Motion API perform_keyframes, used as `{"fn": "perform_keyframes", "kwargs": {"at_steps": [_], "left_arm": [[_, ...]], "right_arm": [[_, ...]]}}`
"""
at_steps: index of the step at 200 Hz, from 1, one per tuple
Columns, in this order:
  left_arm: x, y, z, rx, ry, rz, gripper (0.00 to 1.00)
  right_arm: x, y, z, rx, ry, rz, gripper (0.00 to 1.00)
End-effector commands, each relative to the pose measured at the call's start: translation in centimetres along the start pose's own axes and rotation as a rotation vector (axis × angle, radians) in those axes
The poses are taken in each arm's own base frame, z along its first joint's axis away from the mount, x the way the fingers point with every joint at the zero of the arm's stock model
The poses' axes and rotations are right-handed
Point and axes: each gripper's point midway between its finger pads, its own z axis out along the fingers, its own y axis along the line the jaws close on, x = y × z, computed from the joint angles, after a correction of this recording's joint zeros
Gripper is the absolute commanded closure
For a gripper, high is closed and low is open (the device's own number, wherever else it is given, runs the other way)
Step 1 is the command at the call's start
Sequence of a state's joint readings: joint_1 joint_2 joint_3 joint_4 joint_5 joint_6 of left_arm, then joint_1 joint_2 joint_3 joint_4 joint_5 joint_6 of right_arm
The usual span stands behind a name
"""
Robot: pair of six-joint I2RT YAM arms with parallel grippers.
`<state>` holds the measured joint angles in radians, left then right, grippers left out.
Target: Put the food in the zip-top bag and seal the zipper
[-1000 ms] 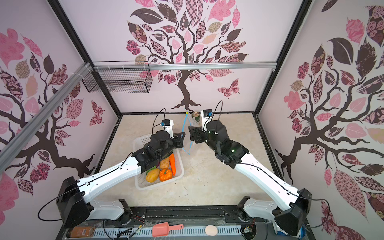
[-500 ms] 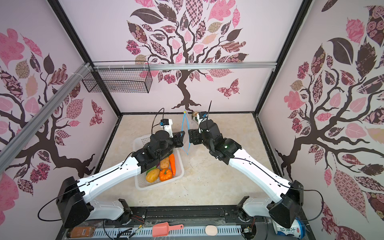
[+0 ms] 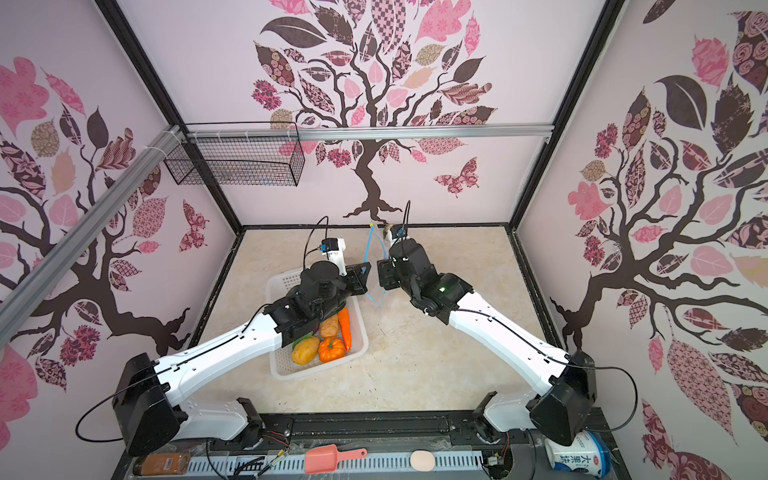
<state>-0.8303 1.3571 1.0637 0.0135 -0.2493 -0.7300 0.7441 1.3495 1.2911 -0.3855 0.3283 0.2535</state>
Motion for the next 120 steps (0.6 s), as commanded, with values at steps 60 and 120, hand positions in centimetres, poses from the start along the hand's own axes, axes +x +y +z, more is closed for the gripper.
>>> {"fn": "perform_keyframes", "kwargs": {"at_steps": [60, 120], "left_arm": [[0.7, -2.5, 0.4, 0.096, 0.066, -0.009, 1.00], [2.5, -7.2, 1.6, 0.308, 0.205, -0.077, 1.00]], "right_arm": [[-2.1, -4.3, -3.9, 0.195, -0.069, -0.057, 1.00], [-5.0, -6.1, -10.1, 0.205, -0.184, -0.111, 1.00]]}}
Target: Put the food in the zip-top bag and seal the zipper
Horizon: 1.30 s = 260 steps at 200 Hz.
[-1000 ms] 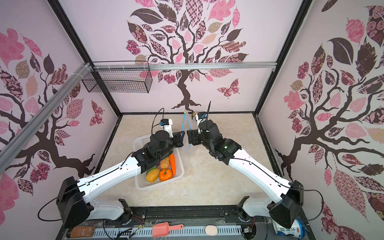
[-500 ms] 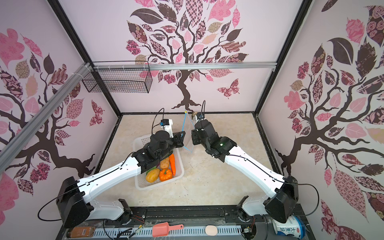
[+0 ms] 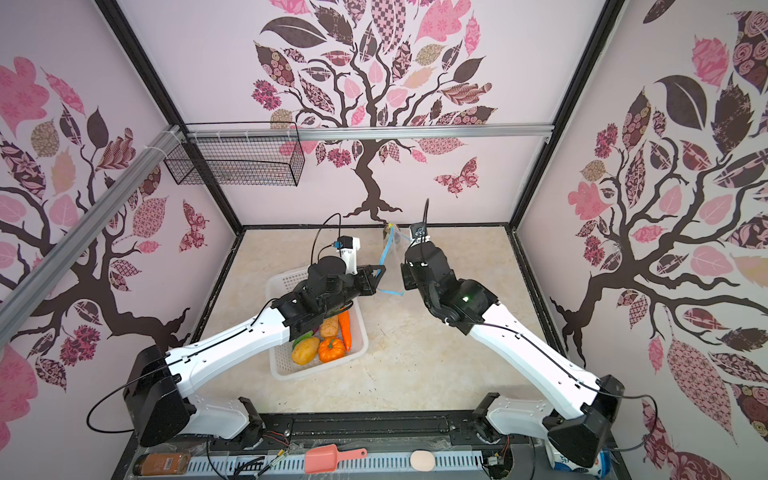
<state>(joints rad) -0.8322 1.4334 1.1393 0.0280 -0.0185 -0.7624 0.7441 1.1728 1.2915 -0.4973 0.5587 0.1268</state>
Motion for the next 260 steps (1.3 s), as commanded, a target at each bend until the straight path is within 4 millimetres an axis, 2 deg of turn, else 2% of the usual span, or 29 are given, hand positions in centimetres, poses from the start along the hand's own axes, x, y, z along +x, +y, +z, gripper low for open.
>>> {"fn": "perform_keyframes", "kwargs": {"at_steps": [1, 14, 27, 53, 72, 108, 130, 151, 176, 190, 208, 226, 243, 260], "left_arm": [[0.5, -2.9, 1.0, 0.129, 0.059, -0.041, 1.00], [1.8, -2.2, 1.9, 0.121, 0.099, -0.069, 1.00], [3.4, -1.0, 2.6, 0.098, 0.143, -0.094, 1.00], [7.3, 2.4, 3.5, 0.032, 0.242, -0.143, 1.00], [8.7, 5.3, 2.8, -0.039, 0.257, -0.162, 1.00], [8.4, 10.0, 0.0, -0.197, 0.233, -0.107, 1.00], [8.2, 12.6, -1.7, -0.317, 0.236, -0.048, 1.00], [7.5, 13.8, -3.4, -0.401, 0.217, 0.024, 1.00], [6.7, 14.1, -4.5, -0.430, 0.202, 0.082, 1.00], [6.5, 13.8, -4.5, -0.424, 0.209, 0.094, 0.87], [6.5, 13.2, -4.3, -0.394, 0.224, 0.086, 0.61], [6.1, 12.6, -4.4, -0.368, 0.234, 0.061, 0.41], [5.5, 11.9, -5.1, -0.347, 0.236, 0.049, 0.31], [4.6, 11.5, -6.2, -0.341, 0.225, 0.048, 0.27]], "right_arm": [[-2.4, -1.6, -3.2, -0.006, -0.071, -0.005, 1.00], [-2.2, -0.8, -3.4, -0.063, -0.060, 0.002, 1.00], [-0.9, 0.7, -2.7, -0.121, -0.007, -0.011, 1.00], [4.1, 3.3, 0.7, -0.163, 0.160, -0.070, 1.00], [7.5, 4.8, 3.0, -0.185, 0.252, -0.094, 1.00], [11.1, 7.1, 6.4, -0.238, 0.334, -0.070, 1.00], [11.8, 7.5, 7.9, -0.280, 0.359, 0.003, 1.00], [11.8, 7.3, 8.5, -0.324, 0.353, 0.098, 1.00], [11.4, 7.1, 8.5, -0.385, 0.319, 0.191, 1.00], [11.1, 7.6, 8.2, -0.428, 0.297, 0.211, 1.00], [10.9, 8.1, 8.1, -0.455, 0.285, 0.234, 1.00], [11.2, 8.1, 8.2, -0.456, 0.288, 0.243, 1.00], [11.5, 8.2, 8.4, -0.455, 0.292, 0.248, 1.00], [11.5, 8.2, 8.6, -0.455, 0.288, 0.252, 1.00]]}}
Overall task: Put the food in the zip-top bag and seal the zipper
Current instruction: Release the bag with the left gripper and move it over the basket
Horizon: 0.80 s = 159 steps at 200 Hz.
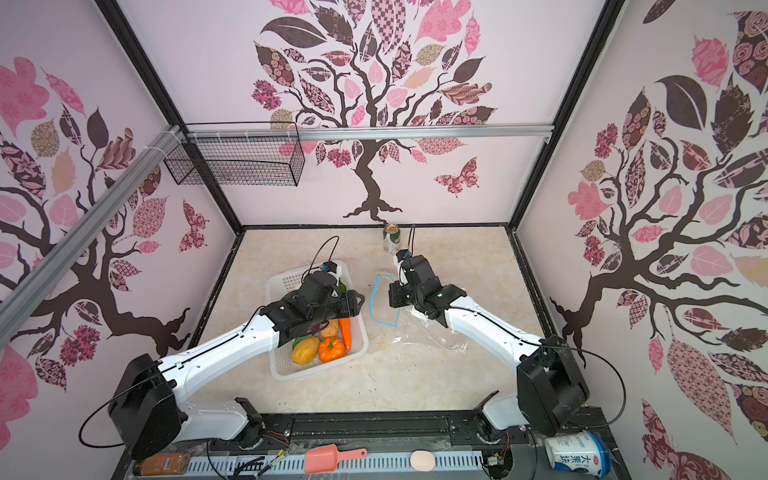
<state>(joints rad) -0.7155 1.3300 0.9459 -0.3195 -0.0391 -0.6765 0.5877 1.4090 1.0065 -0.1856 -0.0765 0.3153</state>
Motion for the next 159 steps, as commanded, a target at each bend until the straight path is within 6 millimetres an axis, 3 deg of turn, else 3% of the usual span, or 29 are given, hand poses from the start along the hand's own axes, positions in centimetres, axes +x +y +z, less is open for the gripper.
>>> {"fn": "perform_keyframes", "kwargs": {"at_steps": [1, 28, 94, 159], "left_arm": [[-1.6, -0.8, -2.6, 0.039, -0.025, 0.006, 0.26], [-1.2, 1.0, -4.5, 0.001, -0.018, 0.003, 0.26], [3.8, 9.2, -8.1, -0.278, 0.039, 0.033, 0.28], [6.1, 14.0, -6.4, -0.474, 0.037, -0.016, 0.28]], "right_arm": [[-1.7, 1.0, -1.1, -0.044, -0.066, 0.016, 1.00], [-1.8, 0.8, -1.3, -0.038, -0.079, 0.014, 1.00], [-1.3, 0.5, -2.7, -0.036, -0.107, 0.014, 1.00], [-0.2, 0.5, -2.8, -0.052, -0.093, 0.014, 1.00]]}}
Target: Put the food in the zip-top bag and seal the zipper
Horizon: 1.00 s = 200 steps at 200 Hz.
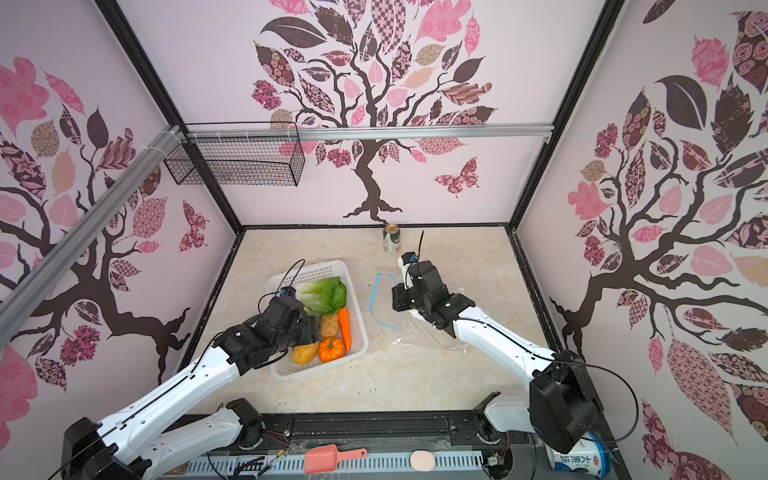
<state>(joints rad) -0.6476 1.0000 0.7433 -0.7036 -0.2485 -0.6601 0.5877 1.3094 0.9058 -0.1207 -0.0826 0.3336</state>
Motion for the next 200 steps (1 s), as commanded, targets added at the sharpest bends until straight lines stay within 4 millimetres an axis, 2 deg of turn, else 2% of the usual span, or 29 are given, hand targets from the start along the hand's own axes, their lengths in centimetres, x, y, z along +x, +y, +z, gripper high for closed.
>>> {"fn": "perform_keyframes", "kwargs": {"at_steps": [1, 75, 133, 200], "left_arm": [[0.7, 2.1, 1.6, -0.116, -0.006, -0.026, 0.28], [0.1, 3.1, 4.3, -0.233, -0.036, -0.003, 0.28], [1.1, 3.8, 5.7, -0.263, -0.026, -0.002, 0.38], [1.9, 4.0, 6.4, -0.281, 0.007, -0.002, 0.42]], "right_arm": [[-0.9, 0.5, -1.0, -0.024, -0.036, 0.000, 1.00], [-1.1, 0.5, -1.1, -0.018, -0.041, -0.017, 1.00], [-0.9, 0.4, -0.9, -0.016, -0.039, -0.017, 1.00], [-0.8, 0.2, -1.2, -0.009, -0.044, -0.021, 1.00]]}}
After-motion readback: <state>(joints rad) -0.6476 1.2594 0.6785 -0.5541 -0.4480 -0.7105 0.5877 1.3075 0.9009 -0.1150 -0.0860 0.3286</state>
